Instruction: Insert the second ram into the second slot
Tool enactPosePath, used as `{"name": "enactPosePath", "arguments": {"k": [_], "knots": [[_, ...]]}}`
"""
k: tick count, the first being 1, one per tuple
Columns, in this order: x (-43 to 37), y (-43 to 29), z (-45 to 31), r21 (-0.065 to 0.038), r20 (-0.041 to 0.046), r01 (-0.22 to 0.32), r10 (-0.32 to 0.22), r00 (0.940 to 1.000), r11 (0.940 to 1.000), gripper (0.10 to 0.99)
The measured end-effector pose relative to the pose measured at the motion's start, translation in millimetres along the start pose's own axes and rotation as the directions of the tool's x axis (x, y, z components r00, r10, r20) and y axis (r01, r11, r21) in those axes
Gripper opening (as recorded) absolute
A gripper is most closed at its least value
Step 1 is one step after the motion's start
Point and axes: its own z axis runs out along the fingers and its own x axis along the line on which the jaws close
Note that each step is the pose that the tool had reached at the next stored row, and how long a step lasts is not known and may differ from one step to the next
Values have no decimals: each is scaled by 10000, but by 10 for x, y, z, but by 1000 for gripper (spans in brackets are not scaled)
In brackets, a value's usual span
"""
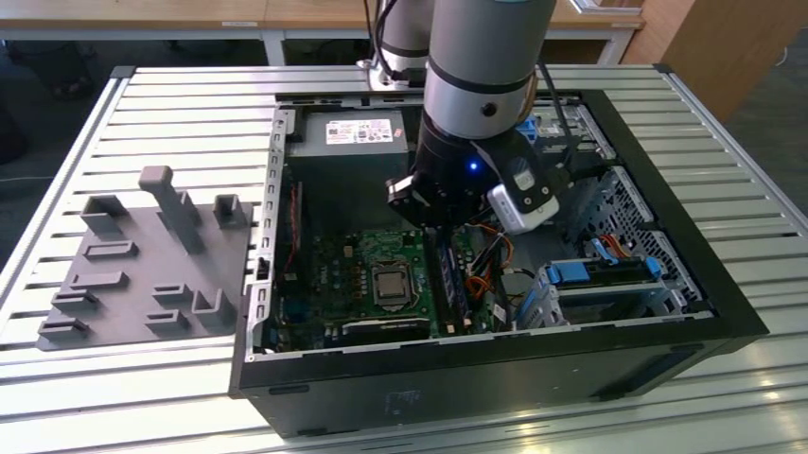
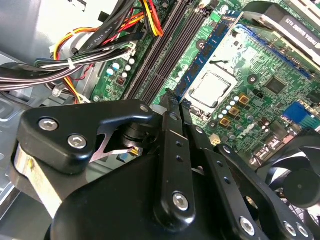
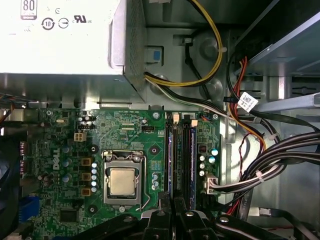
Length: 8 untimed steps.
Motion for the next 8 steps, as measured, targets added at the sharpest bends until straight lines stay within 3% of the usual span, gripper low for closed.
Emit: {"name": "enactPosePath", "arguments": {"k": [8], "knots": [[0,0,19,0,0,0,0,10000,10000,137]]}}
